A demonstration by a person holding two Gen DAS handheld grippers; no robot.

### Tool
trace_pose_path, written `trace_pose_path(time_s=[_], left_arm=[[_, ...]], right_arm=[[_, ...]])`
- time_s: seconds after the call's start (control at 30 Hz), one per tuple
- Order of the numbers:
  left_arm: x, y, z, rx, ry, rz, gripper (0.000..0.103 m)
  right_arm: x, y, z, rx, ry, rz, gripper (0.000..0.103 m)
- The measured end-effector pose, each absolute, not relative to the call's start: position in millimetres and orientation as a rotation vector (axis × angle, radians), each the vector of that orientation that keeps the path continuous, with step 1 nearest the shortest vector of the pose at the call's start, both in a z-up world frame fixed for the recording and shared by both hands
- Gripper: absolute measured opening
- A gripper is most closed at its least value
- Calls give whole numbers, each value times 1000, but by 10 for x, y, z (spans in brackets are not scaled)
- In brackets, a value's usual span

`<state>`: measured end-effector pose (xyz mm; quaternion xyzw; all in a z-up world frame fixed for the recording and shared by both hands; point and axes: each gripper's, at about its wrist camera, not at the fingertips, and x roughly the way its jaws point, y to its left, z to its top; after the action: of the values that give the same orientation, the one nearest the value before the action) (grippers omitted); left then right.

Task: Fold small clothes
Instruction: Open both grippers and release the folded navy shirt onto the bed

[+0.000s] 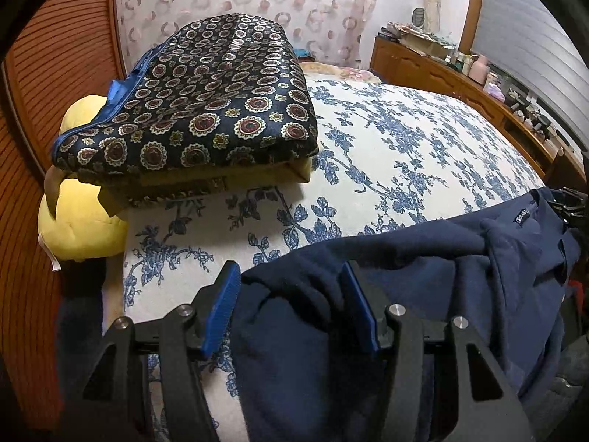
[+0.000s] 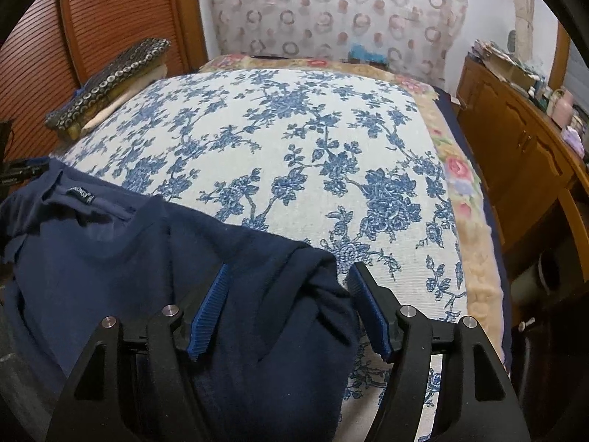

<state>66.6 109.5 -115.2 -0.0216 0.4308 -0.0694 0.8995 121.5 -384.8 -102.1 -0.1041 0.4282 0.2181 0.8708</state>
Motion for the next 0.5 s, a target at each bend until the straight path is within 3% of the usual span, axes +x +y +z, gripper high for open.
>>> trace_pose_path(time_s=[0.3,0.5], left_arm=[[669,1146,-1159,-52,899,-142,59],[669,1134,-1164,-50,904,-136,59]], right_arm=[[1206,-3812,-1022,-222,894,463,67],[1155,-3776,-1011,-228,887,511,47]])
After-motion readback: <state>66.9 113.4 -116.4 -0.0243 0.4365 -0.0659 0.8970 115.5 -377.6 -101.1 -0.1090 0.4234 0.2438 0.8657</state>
